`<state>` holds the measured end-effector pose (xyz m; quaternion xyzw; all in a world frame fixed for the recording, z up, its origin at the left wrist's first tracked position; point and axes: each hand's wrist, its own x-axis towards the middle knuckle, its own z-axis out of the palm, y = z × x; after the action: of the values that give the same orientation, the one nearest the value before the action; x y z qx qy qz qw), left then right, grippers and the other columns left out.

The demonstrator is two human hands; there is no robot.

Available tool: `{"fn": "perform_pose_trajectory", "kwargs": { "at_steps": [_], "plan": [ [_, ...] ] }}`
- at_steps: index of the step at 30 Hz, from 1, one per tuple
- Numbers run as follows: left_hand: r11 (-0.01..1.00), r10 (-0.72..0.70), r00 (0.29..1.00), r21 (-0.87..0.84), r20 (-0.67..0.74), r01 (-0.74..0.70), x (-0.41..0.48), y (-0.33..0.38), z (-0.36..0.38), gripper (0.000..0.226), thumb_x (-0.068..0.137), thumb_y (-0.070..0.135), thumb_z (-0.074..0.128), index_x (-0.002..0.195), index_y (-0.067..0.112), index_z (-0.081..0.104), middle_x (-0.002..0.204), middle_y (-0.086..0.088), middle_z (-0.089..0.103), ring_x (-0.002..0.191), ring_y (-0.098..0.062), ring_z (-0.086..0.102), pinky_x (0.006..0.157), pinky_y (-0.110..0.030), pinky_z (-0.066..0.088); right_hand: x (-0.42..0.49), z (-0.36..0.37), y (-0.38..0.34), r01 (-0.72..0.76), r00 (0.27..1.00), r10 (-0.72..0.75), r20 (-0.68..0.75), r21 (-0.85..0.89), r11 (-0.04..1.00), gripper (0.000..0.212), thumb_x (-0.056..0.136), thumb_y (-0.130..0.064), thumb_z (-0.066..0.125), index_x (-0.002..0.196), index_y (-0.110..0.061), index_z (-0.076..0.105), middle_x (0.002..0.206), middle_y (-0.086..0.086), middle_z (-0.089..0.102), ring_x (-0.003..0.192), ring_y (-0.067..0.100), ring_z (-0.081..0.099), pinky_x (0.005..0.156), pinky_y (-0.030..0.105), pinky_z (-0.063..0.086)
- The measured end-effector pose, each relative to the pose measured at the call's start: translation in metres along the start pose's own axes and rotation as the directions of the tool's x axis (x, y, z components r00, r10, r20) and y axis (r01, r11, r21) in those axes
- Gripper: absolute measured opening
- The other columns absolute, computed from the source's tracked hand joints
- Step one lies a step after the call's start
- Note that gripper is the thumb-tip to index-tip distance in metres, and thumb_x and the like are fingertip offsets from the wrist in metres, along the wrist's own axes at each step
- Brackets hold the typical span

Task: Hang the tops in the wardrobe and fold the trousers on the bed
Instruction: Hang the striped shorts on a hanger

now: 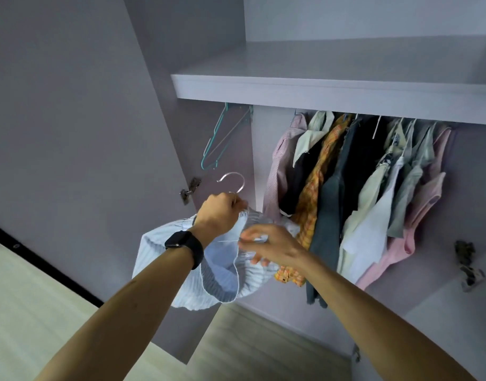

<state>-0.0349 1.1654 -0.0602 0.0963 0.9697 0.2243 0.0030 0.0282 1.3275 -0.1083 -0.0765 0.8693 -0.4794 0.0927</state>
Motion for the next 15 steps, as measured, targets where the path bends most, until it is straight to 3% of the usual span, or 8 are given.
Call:
{"fn": "perform_pose_trajectory", "kwargs": {
  "at_steps": [2, 3, 5, 8, 10, 12, 14, 15],
  "plan": [
    [0.998, 0.032, 0.994, -0.059, 0.102, -0.026, 0.000, 0.002, 0.000, 0.023, 0.098, 0.036, 0.058, 0.082, 0.025, 0.068, 0.069, 0.008, 0.065, 0.082, -0.024, 0.068, 0.075, -0.031, 0.049, 0.010, -0.018, 0.005, 0.076, 0.960, -0.086, -0.268, -0.045, 0.996, 0.032, 0.085, -0.042, 0.078, 0.105, -0.018, 0.070, 0.103, -0.009, 0.071, 0.081, 0.009, 0.069, 0.071, 0.020, 0.050],
    [0.996, 0.046, 0.992, -0.085, 0.120, -0.036, -0.002, 0.003, -0.002, 0.022, 0.098, 0.036, 0.059, 0.081, 0.025, 0.068, 0.069, 0.009, 0.066, 0.079, -0.019, 0.067, 0.079, -0.031, 0.050, 0.014, -0.026, 0.006, 0.101, 0.937, -0.135, -0.322, -0.122, 0.987, 0.040, 0.082, -0.047, 0.078, 0.109, -0.021, 0.067, 0.105, -0.010, 0.068, 0.089, 0.007, 0.065, 0.078, 0.021, 0.049],
    [0.991, 0.072, 0.990, -0.117, 0.120, -0.058, -0.003, 0.004, -0.002, 0.024, 0.098, 0.037, 0.061, 0.083, 0.020, 0.069, 0.076, 0.004, 0.071, 0.077, -0.016, 0.066, 0.081, -0.029, 0.050, 0.018, -0.033, 0.001, 0.143, 0.955, -0.194, -0.225, -0.225, 0.964, 0.050, 0.077, -0.057, 0.074, 0.116, -0.026, 0.064, 0.107, -0.011, 0.064, 0.096, 0.009, 0.062, 0.084, 0.027, 0.050],
    [0.978, 0.078, 0.993, -0.198, 0.087, -0.059, -0.006, 0.006, 0.003, 0.027, 0.096, 0.040, 0.063, 0.092, 0.015, 0.071, 0.087, 0.000, 0.073, 0.085, -0.018, 0.066, 0.079, -0.027, 0.049, 0.020, -0.022, -0.011, 0.111, 0.960, -0.214, -0.181, -0.454, 0.884, 0.036, 0.086, -0.056, 0.065, 0.103, -0.024, 0.064, 0.089, -0.005, 0.070, 0.084, 0.026, 0.066, 0.067, 0.037, 0.053],
    [0.944, 0.094, 0.990, -0.307, -0.106, -0.123, -0.013, 0.002, 0.007, 0.024, 0.091, 0.040, 0.071, 0.093, 0.017, 0.064, 0.094, 0.003, 0.066, 0.085, -0.012, 0.062, 0.077, -0.019, 0.047, 0.022, -0.019, -0.011, 0.140, 0.915, -0.318, -0.249, -0.544, 0.828, 0.027, 0.096, -0.047, 0.059, 0.103, -0.021, 0.063, 0.090, 0.003, 0.072, 0.084, 0.035, 0.066, 0.060, 0.038, 0.048],
    [0.935, 0.078, 0.878, -0.270, -0.472, -0.228, -0.025, -0.012, 0.014, 0.037, 0.085, 0.042, 0.079, 0.098, 0.015, 0.058, 0.100, 0.004, 0.054, 0.090, -0.009, 0.050, 0.084, -0.019, 0.041, 0.022, -0.022, -0.008, 0.158, 0.893, -0.358, -0.272, -0.556, 0.816, 0.020, 0.100, -0.040, 0.056, 0.112, -0.026, 0.064, 0.096, 0.002, 0.073, 0.088, 0.036, 0.066, 0.061, 0.038, 0.046],
    [0.991, -0.006, 0.786, -0.108, -0.618, -0.077, -0.038, -0.033, 0.029, 0.055, 0.078, 0.051, 0.081, 0.102, 0.009, 0.055, 0.098, -0.001, 0.050, 0.090, -0.017, 0.045, 0.085, -0.030, 0.040, 0.023, -0.028, -0.005, 0.160, 0.898, -0.345, -0.273, -0.527, 0.835, 0.019, 0.101, -0.038, 0.054, 0.118, -0.033, 0.061, 0.095, -0.001, 0.074, 0.089, 0.035, 0.066, 0.064, 0.040, 0.049],
    [0.999, -0.046, 0.803, -0.008, -0.594, 0.051, -0.043, -0.044, 0.039, 0.062, 0.077, 0.054, 0.080, 0.106, 0.007, 0.054, 0.098, -0.005, 0.052, 0.089, -0.023, 0.049, 0.082, -0.037, 0.044, 0.024, -0.031, -0.004, 0.155, 0.905, -0.331, -0.266, -0.519, 0.841, 0.020, 0.101, -0.039, 0.053, 0.120, -0.035, 0.059, 0.094, 0.000, 0.074, 0.089, 0.036, 0.066, 0.065, 0.040, 0.050]
  ]
}}
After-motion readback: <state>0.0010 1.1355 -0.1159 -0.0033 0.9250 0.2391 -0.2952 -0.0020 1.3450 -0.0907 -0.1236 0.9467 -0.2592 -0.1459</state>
